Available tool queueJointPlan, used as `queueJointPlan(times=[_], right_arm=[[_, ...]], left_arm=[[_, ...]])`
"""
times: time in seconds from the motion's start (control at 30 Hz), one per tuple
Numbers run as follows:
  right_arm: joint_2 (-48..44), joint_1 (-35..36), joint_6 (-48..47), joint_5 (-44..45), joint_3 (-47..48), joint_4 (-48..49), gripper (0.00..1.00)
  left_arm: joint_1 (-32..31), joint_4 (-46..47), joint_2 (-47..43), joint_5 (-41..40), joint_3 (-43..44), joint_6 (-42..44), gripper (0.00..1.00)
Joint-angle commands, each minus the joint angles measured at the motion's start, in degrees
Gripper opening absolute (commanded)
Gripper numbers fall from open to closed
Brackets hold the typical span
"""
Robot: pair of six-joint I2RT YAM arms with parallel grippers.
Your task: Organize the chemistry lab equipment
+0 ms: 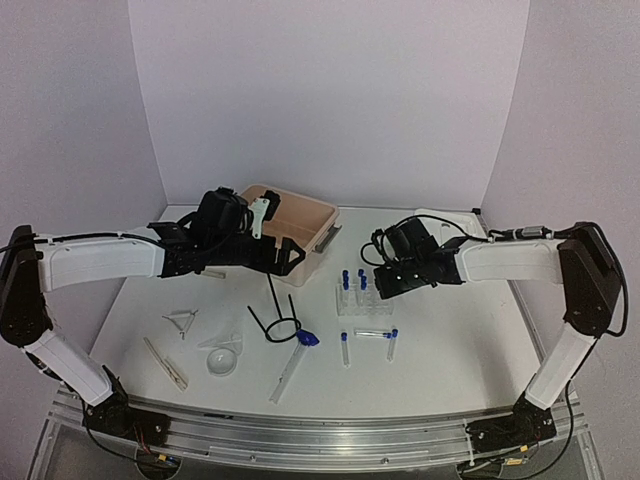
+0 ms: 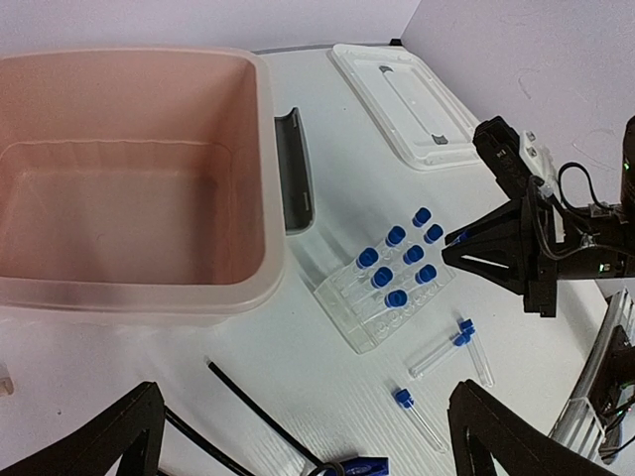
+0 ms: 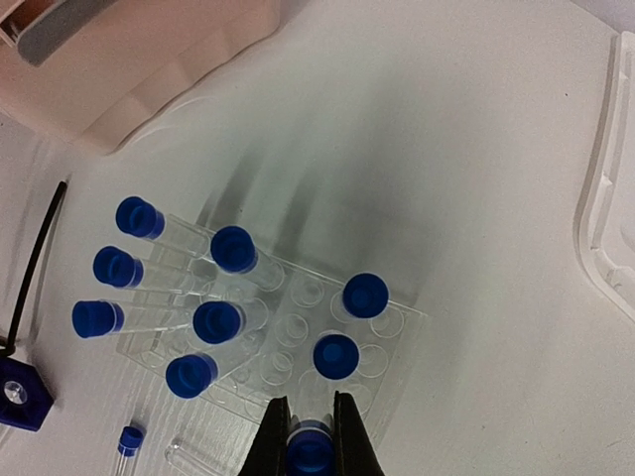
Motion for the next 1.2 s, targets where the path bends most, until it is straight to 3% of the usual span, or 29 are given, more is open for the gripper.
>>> queueJointPlan(times=[0.0, 1.17], right_arm=[[0.6, 0.2, -1.1, 0.0, -0.3, 2.7, 0.07], [3.2, 0.3, -2.1, 0.5, -0.9, 3.4, 0.13]], left_arm=[[0.2, 2.1, -0.8, -0.4, -1.0, -0.7, 1.00], [0.1, 2.4, -1.0, -0.4, -1.6, -1.7, 1.00]])
